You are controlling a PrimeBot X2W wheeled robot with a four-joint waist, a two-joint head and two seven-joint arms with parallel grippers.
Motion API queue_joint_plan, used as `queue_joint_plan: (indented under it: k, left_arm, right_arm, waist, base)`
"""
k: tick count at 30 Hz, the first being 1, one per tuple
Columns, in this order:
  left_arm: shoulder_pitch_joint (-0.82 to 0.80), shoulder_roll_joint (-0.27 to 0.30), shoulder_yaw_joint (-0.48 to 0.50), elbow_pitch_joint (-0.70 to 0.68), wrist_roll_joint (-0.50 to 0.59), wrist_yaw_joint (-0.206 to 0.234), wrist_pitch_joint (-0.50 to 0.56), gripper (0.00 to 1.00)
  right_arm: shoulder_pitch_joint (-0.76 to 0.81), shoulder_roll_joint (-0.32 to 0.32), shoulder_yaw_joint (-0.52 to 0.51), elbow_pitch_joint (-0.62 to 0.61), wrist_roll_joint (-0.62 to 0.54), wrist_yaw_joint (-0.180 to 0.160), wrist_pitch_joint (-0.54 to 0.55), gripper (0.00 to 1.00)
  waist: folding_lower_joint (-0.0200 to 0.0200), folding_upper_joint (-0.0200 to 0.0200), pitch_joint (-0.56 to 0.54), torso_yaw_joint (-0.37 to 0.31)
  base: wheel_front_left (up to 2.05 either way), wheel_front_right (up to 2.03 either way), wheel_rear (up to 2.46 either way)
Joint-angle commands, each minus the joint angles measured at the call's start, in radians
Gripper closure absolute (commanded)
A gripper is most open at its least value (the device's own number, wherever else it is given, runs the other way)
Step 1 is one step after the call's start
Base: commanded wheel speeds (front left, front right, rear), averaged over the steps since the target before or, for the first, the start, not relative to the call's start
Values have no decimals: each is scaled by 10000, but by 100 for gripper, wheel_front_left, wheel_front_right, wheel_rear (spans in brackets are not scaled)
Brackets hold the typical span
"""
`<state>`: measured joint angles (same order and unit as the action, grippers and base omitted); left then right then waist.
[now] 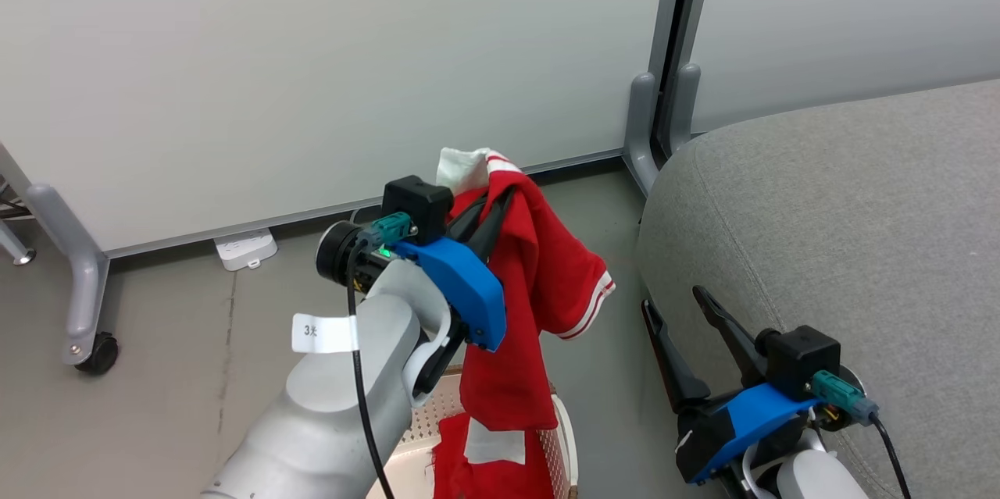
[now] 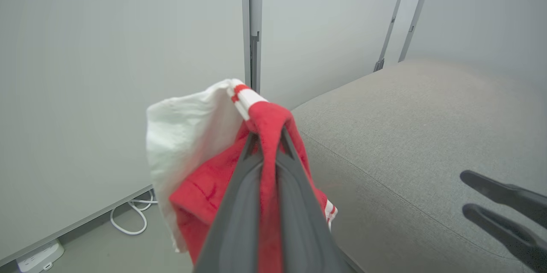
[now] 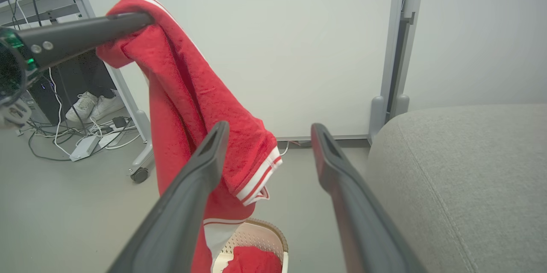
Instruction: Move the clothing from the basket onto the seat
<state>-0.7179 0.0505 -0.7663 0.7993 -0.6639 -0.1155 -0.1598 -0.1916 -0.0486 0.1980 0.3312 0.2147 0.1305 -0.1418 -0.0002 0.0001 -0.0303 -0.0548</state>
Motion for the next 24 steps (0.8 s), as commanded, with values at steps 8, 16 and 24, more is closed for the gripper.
queue_joint_plan:
  k: [8, 16, 24]
  left_arm:
    - [-752, -3, -829, -454, -894, 460, -17, 100]
    - [-829, -2, -1498, -301, -1476, 554, -199, 100]
    - [-1027, 0, -2329, -477, -1907, 568, -234, 100]
  right_arm:
    - [339, -32, 96, -199, -36, 4, 137, 0]
    - [335, -32, 248, -241, 70, 4, 178, 0]
    - [-448, -32, 1157, -24, 292, 4, 394, 0]
  waist:
    - [2, -1, -112, -174]
    - [2, -1, -118, -296]
    - [2, -1, -91, -251]
  base:
    - [0, 0, 0]
    - [0, 0, 0]
    - [0, 0, 0]
